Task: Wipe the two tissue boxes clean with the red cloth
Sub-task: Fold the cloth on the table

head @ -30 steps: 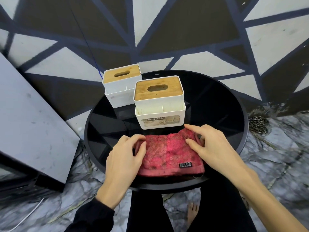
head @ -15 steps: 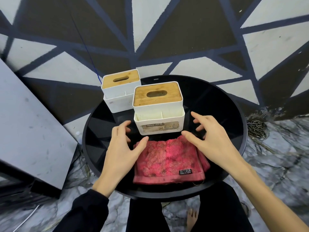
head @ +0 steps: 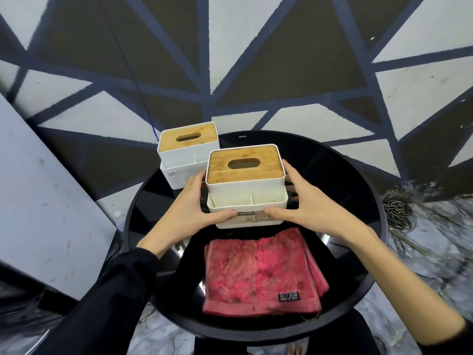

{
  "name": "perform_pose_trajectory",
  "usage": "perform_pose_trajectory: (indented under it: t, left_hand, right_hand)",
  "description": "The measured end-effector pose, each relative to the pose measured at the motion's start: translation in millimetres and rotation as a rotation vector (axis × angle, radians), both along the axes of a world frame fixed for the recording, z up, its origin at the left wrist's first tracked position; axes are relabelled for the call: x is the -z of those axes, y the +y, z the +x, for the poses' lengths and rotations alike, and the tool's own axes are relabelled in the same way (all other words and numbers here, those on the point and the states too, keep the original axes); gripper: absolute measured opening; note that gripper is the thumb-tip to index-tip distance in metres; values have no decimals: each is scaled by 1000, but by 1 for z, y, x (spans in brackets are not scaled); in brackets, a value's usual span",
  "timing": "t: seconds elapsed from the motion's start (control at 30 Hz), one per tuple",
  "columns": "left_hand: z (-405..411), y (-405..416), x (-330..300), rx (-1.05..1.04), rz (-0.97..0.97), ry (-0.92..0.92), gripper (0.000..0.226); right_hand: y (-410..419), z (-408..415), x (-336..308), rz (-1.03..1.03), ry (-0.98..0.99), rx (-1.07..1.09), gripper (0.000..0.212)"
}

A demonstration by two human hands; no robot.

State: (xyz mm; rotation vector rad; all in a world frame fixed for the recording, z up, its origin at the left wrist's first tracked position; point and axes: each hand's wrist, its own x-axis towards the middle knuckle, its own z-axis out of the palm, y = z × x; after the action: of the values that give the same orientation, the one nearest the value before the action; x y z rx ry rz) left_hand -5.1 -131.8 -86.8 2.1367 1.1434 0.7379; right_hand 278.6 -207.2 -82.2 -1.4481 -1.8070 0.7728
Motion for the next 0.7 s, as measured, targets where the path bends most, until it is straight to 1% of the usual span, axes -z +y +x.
perform_pose_trajectory:
  t: [0.13, 0.33, 0.43, 0.57, 0.7]
  left_hand:
    - [3, -1, 2, 4, 28, -35, 100]
    - [9, -2, 6, -24, 70, -43, 101]
    - [18, 3, 2, -8, 66, -55, 101]
    - [38, 14, -5, 16, 67, -66, 98]
    - [66, 38, -11, 50, 68, -50, 104]
  right_hand:
    - [3, -2, 2, 29, 38, -12, 100]
    - [4, 5, 4, 53, 55, -36, 98]
    - [6, 13, 1, 39, 74, -53, 95]
    - [15, 32, -9, 35, 51, -57, 93]
    - [37, 59, -16, 51, 41, -17, 94]
